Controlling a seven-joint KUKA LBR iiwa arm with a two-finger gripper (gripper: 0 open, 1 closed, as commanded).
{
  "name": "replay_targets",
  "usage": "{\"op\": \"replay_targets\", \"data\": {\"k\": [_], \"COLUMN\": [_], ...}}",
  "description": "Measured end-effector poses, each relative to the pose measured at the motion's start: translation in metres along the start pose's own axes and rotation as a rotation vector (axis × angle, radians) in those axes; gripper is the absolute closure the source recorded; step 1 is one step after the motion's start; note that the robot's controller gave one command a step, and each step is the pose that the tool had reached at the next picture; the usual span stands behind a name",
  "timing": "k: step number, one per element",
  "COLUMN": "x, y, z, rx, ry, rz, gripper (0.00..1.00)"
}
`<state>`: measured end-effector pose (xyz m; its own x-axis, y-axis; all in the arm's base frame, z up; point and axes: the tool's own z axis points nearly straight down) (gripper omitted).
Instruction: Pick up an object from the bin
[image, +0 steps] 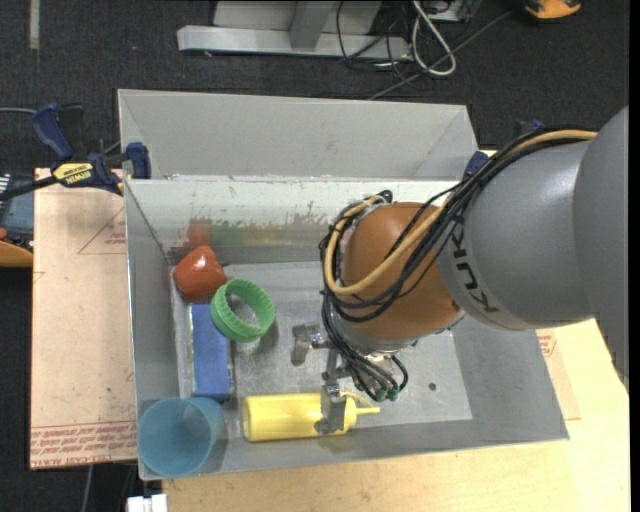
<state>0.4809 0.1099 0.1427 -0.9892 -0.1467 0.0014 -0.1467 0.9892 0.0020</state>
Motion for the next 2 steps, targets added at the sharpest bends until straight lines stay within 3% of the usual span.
{"op": "replay_targets", "data": {"k": [1, 2], "x": [-0.017, -0.006], "y": [0.006, -0.002], "z": [-0.095, 0.014], "rx": [-0.001, -0.001], "ry": [-0.004, 0.002], "rz": [-0.159, -0.212], "gripper": [0.0, 0.0]}}
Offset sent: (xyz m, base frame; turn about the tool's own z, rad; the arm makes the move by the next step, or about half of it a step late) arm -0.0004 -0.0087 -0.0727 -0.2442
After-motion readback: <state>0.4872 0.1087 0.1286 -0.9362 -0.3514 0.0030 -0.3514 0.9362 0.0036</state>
